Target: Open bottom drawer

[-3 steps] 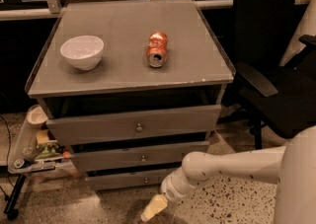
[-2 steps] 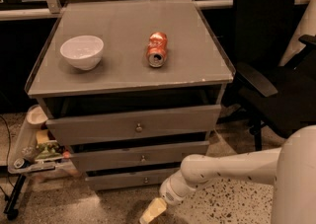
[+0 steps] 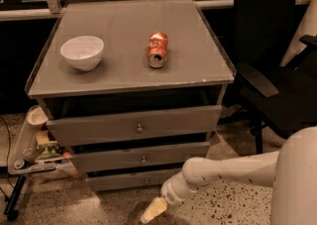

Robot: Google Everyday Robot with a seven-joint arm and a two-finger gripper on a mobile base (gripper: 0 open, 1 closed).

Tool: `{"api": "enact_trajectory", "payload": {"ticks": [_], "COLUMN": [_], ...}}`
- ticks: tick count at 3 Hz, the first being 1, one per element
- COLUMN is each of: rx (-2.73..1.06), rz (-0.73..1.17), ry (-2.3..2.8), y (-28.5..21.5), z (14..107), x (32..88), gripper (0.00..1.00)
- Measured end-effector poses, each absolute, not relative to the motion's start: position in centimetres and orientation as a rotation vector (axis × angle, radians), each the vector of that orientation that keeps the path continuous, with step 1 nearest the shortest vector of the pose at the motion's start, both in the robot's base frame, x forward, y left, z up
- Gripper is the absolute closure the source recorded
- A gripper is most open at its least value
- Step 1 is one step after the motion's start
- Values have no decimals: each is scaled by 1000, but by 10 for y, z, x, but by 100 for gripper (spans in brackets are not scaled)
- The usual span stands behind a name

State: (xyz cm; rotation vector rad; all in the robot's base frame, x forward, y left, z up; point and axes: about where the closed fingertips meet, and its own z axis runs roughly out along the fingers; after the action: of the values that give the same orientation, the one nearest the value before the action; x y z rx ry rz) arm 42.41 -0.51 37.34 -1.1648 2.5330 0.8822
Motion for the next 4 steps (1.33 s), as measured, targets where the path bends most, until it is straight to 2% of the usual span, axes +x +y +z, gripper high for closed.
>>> {"api": "enact_trajectory", "payload": {"ticks": [2,4], "rx": [-942,-781], "rz": [728,685], "ry": [2536,2567], "y": [-61,-97], "z": [313,272], "x": [486,524], "gripper": [0,0]}}
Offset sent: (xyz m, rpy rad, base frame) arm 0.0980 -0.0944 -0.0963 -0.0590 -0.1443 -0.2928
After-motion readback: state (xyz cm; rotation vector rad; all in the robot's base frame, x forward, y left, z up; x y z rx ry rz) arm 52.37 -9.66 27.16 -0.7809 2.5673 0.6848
